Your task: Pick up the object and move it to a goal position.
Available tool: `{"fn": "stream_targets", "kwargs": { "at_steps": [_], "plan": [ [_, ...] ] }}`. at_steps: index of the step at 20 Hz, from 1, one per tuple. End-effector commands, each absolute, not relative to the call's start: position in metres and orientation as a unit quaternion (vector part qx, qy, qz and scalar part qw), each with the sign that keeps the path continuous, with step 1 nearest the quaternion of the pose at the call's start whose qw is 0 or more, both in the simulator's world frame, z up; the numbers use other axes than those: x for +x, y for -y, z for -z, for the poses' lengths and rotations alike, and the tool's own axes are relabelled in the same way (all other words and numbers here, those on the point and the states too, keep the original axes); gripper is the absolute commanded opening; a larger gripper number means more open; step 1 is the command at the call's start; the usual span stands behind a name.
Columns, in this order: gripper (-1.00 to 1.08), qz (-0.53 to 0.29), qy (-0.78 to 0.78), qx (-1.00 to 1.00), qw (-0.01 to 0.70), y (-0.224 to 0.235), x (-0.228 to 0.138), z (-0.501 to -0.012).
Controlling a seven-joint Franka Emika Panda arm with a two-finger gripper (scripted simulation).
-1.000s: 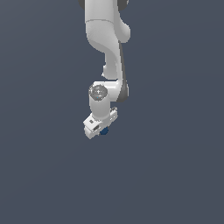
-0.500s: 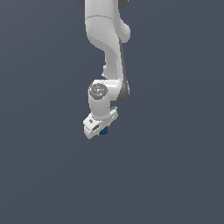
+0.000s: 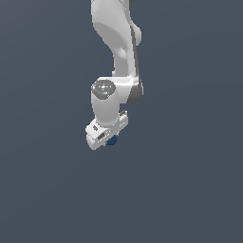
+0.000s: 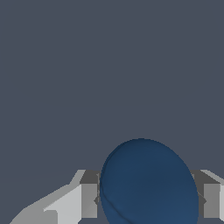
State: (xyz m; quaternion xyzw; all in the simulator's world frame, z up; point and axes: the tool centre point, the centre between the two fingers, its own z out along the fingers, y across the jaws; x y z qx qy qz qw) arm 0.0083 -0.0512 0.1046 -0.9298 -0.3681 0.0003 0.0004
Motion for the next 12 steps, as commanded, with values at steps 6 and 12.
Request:
{"fn": "stream_targets", "kwargs": {
  "at_steps": [6,12],
  "plan": [
    [-1.0,0.0,0.368,-0.93,0.0,0.052,0.035,-0.161],
    [-1.0,0.0,0.368,-0.93,0.0,0.052,0.047,-0.184]
  ]
}}
